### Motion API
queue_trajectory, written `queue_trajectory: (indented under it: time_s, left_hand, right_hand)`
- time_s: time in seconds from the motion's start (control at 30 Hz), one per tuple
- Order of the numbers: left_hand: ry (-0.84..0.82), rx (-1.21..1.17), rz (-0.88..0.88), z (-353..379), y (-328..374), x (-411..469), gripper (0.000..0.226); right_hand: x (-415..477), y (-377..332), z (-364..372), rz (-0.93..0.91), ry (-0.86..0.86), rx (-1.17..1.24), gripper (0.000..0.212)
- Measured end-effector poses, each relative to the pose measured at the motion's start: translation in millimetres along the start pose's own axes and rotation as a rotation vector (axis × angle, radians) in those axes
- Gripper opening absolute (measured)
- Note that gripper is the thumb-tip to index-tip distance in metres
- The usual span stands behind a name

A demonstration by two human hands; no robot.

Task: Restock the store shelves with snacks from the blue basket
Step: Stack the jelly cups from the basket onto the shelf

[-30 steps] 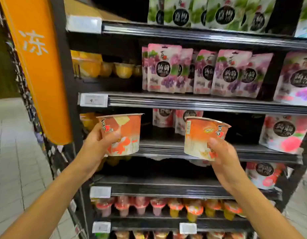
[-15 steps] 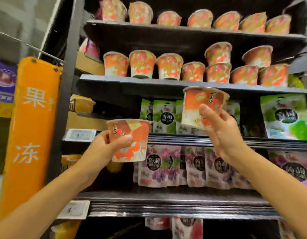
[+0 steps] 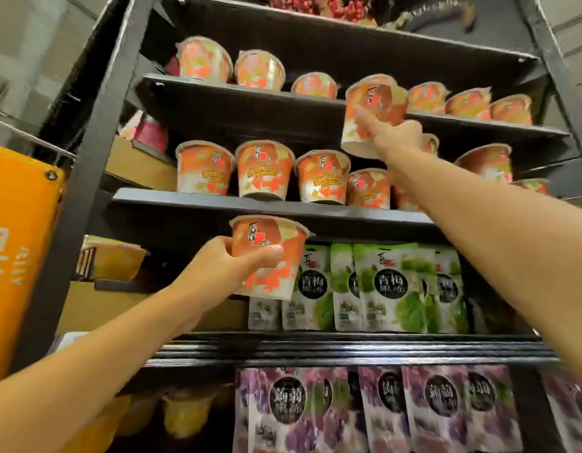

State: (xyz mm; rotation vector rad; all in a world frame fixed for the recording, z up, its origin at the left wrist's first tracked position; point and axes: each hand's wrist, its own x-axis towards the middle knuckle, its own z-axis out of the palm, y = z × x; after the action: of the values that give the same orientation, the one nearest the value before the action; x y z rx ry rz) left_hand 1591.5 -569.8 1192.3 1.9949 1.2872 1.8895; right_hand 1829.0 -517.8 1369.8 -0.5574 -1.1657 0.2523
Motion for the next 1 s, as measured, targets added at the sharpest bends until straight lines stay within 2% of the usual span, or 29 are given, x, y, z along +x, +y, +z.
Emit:
queue_trajectory:
  time_s: [0.07,0.23,0.37,0.6,0.83,0.9,1.0]
  left_hand:
    - [-0.008,0.002,-0.004,-2.5,-4.3,6.0,0.084]
    - [-0.044,-0.028,0.016,-6.7,-8.0,18.4,0.078]
    - [-0.05,-0.03,0.022,-6.0,-10.2,24.5,0.074]
    - [-0.075,-0.05,0.051,-4.4,-7.6,22.5,0.072]
    - [-0.049,-0.07,0.036,-3.3,-10.0,11.1,0.071]
    - [-0.026,-0.061,0.02,-2.5,-12.2,8.8,0.071]
    - [-0.038,-0.087,0.013,-5.7,-9.2,7.3,0.069]
  right_hand:
    - [8.1,8.2,8.7,-0.001,-0.007,-0.079,0.093]
    - [25.9,14.9,25.8,0.039,-0.035,-0.224,0.109]
    - [37.5,15.8,36.2,0.055,-0.106,-0.4,0.105]
    - [44.4,20.8,39.9,0.114,-0.163,-0.399,0.106]
    - [38.7,32.8,13.0,0.139,-0.119,-0.288,0.065]
    - [38.0,41.7,5.8,0.096,-0.109,-0.296,0.057]
    - [30.6,46.2,2.2,-0.071,-0.055,-0.387,0.037]
